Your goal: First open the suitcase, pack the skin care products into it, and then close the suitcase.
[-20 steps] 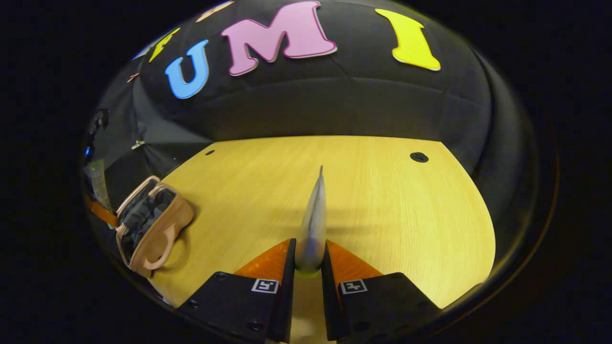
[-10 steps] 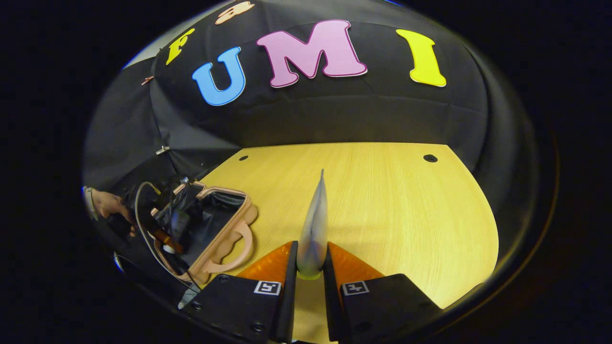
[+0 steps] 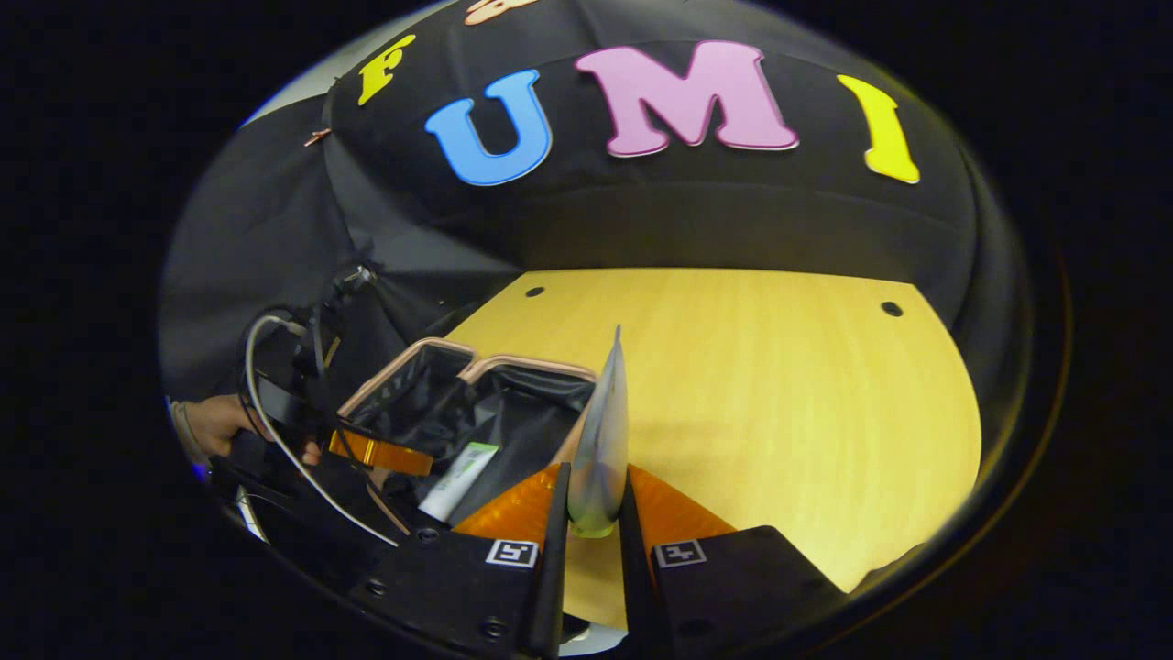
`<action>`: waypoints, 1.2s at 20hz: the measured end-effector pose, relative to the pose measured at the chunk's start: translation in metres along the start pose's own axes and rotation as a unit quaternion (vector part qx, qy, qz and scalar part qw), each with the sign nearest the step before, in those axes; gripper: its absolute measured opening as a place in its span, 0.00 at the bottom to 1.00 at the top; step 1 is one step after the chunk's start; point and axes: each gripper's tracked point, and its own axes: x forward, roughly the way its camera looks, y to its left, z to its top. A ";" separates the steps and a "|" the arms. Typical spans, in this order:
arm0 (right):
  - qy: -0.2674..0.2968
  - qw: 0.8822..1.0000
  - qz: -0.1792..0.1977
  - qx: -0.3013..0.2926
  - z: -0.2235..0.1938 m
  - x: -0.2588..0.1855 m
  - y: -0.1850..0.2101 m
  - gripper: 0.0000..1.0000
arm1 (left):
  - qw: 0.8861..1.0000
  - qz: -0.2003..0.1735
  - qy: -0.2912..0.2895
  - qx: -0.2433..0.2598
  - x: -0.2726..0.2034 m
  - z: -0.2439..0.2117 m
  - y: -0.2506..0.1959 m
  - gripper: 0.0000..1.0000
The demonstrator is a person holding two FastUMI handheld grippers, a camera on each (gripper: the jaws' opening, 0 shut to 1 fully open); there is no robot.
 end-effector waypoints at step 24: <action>0.235 0.968 -0.056 0.061 -0.093 0.085 0.103 0.98 | 0.968 0.155 -0.130 -0.152 -0.113 0.129 0.302 0.92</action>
